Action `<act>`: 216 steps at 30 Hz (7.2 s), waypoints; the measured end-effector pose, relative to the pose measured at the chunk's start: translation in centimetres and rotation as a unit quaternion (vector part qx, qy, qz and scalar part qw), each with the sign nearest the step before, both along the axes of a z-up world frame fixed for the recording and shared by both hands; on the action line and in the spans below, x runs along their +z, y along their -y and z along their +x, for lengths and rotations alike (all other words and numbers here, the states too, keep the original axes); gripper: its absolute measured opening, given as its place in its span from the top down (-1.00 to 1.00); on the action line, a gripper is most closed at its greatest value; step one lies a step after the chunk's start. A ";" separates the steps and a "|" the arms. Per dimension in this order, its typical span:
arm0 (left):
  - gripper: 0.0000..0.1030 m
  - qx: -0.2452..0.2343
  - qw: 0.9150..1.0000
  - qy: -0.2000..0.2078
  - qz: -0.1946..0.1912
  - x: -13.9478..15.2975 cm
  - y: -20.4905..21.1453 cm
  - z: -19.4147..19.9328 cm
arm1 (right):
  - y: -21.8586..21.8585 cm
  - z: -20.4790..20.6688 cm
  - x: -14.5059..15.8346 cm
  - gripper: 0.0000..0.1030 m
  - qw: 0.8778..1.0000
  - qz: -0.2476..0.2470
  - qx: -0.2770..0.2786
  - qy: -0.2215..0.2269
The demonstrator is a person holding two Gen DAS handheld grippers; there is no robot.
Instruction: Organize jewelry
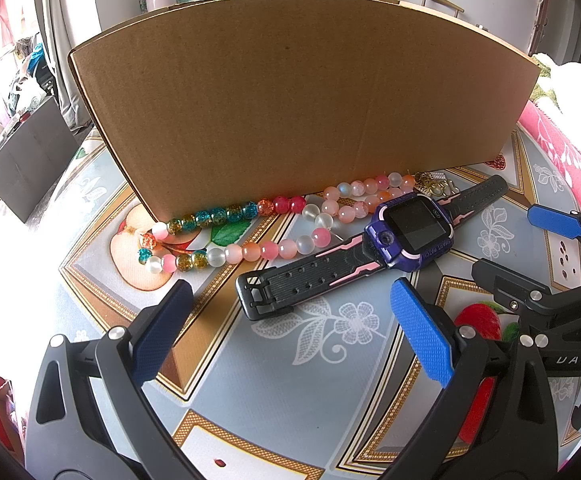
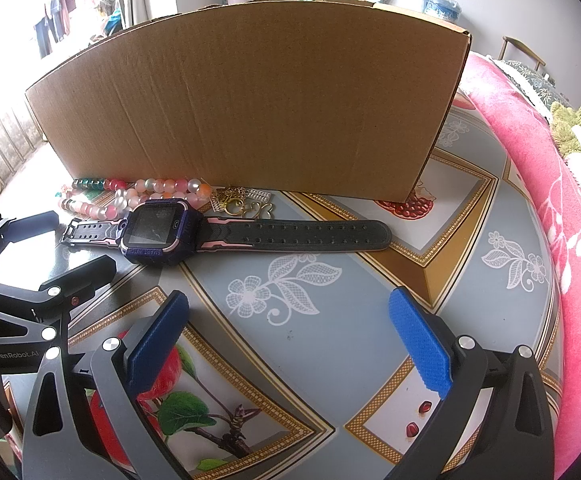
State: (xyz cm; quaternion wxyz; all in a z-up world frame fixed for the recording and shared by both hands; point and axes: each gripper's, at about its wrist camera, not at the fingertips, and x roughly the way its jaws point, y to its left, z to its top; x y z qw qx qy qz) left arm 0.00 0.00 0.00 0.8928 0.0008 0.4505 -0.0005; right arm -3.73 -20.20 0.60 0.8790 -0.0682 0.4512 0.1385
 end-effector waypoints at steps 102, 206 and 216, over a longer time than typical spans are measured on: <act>-0.86 0.000 1.000 0.000 0.000 0.0 0.0 0.0 | 0.0 0.0 0.0 -0.89 1.000 0.000 0.000 0.000; 0.59 -0.347 0.937 -0.009 0.034 1.1 0.6 -7.9 | 0.0 -1.1 0.0 -0.90 1.000 0.005 0.004 -0.001; -0.08 -0.324 0.943 0.010 0.075 1.3 1.2 -8.7 | 0.0 -1.2 0.0 -0.90 1.000 0.005 0.004 -0.001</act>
